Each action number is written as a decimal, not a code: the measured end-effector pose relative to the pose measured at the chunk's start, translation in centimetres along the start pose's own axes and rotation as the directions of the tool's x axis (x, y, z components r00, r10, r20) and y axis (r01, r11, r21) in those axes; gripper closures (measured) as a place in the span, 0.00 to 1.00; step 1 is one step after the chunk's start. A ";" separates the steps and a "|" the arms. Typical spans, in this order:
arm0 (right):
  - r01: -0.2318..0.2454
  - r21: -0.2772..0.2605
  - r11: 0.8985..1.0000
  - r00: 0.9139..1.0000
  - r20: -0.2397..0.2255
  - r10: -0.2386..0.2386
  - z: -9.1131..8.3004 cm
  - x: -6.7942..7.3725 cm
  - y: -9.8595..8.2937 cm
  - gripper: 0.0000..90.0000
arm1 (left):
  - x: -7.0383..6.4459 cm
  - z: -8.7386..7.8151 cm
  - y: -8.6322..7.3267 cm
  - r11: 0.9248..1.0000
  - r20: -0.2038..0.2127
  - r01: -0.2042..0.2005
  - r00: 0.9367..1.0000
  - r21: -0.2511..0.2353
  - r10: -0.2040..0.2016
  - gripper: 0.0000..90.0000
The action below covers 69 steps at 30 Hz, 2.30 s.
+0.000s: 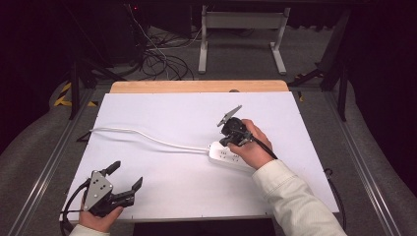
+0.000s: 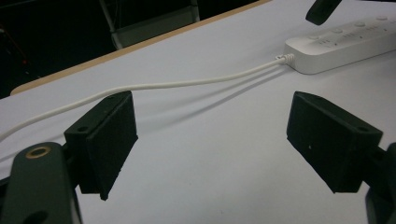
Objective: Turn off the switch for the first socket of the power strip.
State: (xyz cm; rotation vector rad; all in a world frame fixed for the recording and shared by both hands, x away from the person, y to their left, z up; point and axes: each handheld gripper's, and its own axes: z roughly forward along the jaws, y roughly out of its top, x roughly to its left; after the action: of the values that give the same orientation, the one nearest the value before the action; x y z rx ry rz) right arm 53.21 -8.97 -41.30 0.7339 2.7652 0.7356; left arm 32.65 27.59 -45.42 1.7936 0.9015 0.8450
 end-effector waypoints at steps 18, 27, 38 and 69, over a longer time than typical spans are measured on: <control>0.029 -0.088 0.996 1.000 0.012 -0.028 -3.5 0.8 0.7 1.00 | -0.1 0.0 0.0 1.000 -0.002 0.002 1.000 -0.002 -0.002 0.18; 0.042 -0.130 0.991 0.999 0.019 -0.039 -4.3 1.1 0.6 1.00 | -0.1 0.0 0.0 1.000 0.000 0.002 1.000 -0.001 -0.002 0.18; 0.056 -0.221 0.974 0.998 0.032 -0.050 -6.0 1.3 -0.1 0.65 | -0.1 -0.1 0.0 1.000 0.000 0.005 1.000 -0.003 -0.005 0.18; 0.012 -0.503 0.864 1.000 0.013 -0.006 -11.2 1.7 -9.9 0.23 | -0.3 0.0 0.0 1.000 0.000 0.006 1.000 0.000 -0.006 0.18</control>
State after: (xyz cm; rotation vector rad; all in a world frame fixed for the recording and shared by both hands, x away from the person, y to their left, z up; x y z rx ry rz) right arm 44.29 -20.22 -36.74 0.6034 2.3863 1.3718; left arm 32.52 27.34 -45.41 1.7895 0.9066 0.8410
